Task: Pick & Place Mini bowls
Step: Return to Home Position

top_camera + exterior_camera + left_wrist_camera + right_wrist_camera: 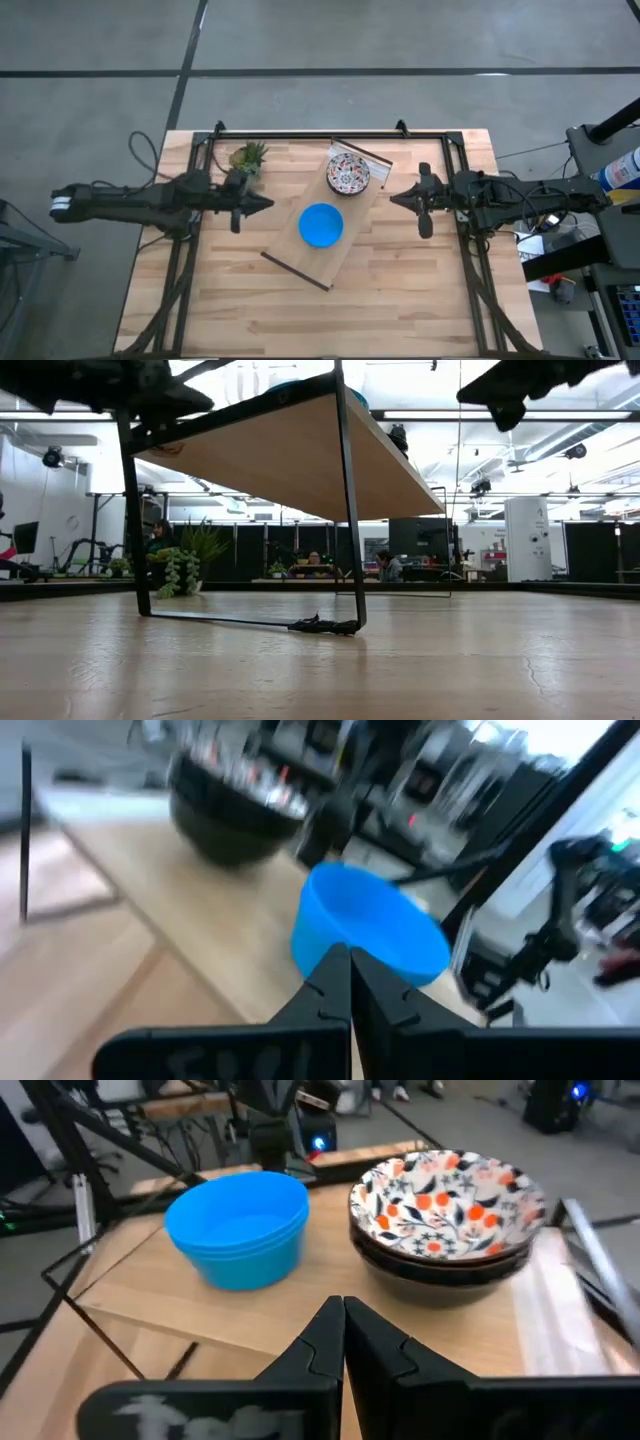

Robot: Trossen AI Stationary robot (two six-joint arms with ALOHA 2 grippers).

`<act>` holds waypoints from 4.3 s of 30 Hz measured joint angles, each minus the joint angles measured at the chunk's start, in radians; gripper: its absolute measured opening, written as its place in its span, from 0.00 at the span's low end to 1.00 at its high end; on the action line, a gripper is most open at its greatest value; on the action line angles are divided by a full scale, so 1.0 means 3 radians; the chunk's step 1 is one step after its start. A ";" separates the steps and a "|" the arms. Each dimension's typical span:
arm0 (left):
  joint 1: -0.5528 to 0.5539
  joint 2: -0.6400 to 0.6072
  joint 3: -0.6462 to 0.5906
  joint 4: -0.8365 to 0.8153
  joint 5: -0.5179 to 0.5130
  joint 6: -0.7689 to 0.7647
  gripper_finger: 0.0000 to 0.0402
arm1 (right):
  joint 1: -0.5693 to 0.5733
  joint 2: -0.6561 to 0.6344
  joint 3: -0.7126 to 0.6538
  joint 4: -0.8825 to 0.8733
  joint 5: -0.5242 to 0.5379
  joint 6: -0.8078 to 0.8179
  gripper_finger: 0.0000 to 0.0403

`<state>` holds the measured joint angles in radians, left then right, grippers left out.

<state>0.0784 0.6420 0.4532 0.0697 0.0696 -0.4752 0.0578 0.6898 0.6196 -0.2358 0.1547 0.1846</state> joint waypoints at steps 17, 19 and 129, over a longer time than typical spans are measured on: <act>0.0000 -0.1062 -0.0840 0.0380 0.0076 0.0468 0.00 | 0.0003 -0.0522 -0.1362 0.1869 -0.0347 -0.0104 0.02; 0.0000 -0.1123 -0.0923 0.0380 0.0076 0.0439 0.00 | 0.0003 -0.0584 -0.1444 0.1863 -0.0346 -0.0091 0.02; 0.0003 -0.2083 -0.1369 -0.0385 -0.0112 0.0336 0.00 | 0.0003 -0.1960 -0.2034 0.0983 -0.0339 -0.0156 0.02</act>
<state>0.0792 0.0170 0.0425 -0.0460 0.0360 -0.3744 0.0586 0.1017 0.0093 0.0590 0.0530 0.1379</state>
